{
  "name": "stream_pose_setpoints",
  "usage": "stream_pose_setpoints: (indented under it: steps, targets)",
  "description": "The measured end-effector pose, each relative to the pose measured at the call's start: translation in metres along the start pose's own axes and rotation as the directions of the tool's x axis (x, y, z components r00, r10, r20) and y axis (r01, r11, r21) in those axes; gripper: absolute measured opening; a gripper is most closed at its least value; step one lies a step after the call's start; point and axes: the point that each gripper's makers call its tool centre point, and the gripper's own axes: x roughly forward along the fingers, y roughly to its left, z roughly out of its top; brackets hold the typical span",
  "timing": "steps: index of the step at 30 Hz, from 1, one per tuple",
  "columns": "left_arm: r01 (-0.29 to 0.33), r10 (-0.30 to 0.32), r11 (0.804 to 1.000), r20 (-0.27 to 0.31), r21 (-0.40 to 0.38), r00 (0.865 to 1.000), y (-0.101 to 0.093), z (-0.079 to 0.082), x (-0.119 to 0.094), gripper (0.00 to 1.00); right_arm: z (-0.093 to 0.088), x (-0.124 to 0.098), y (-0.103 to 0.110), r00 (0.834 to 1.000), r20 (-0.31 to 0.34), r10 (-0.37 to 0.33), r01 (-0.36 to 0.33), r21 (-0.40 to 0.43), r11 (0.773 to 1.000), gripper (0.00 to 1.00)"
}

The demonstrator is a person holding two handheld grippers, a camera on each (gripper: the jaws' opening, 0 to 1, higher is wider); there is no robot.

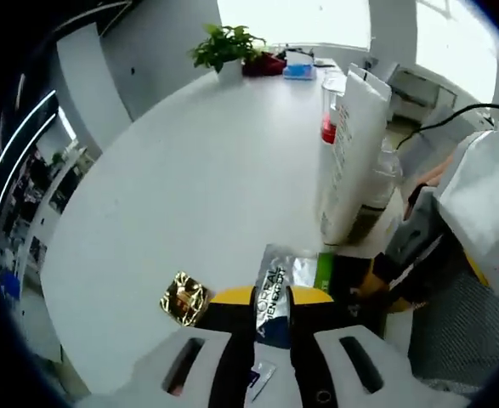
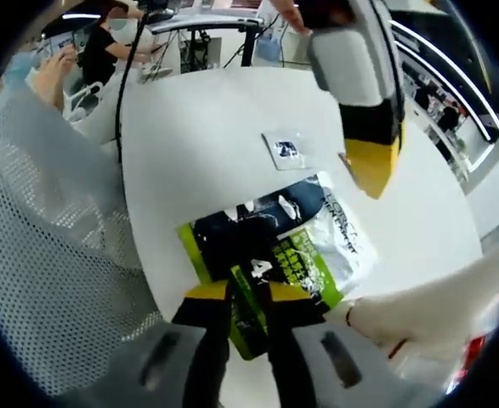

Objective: Arrange the skincare products in the storage area until every visible bottle or jar stands upright without overlapping.

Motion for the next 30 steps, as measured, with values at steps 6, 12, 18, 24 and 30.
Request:
stream_pose_setpoints:
  steps: [6,12,18,24,30]
  targets:
    - [-0.043,0.044,0.999,0.012,-0.026,0.999,-0.004,-0.001,-0.019,0.11,0.001,0.001,0.0,1.0,0.004,0.004,-0.003,-0.005,1.0,0.17]
    - [-0.092,0.094,0.994,0.034,-0.059,0.995,-0.006,-0.002,-0.039,0.11,0.005,-0.006,-0.003,1.0,0.024,-0.001,0.001,0.003,1.0,0.17]
    - [-0.126,0.129,0.99,0.042,-0.07,0.991,-0.01,-0.004,-0.054,0.14,0.018,-0.031,-0.009,0.995,0.097,-0.025,0.024,0.013,1.0,0.17]
    - [-0.139,0.144,0.986,0.048,-0.088,0.988,-0.018,-0.004,-0.065,0.16,0.03,-0.062,-0.014,0.983,0.176,-0.057,0.053,0.029,0.998,0.17]
    - [-0.163,0.172,0.98,0.075,-0.113,0.982,-0.024,0.001,-0.076,0.18,0.039,-0.093,-0.022,0.964,0.246,-0.099,0.088,0.055,0.995,0.18]
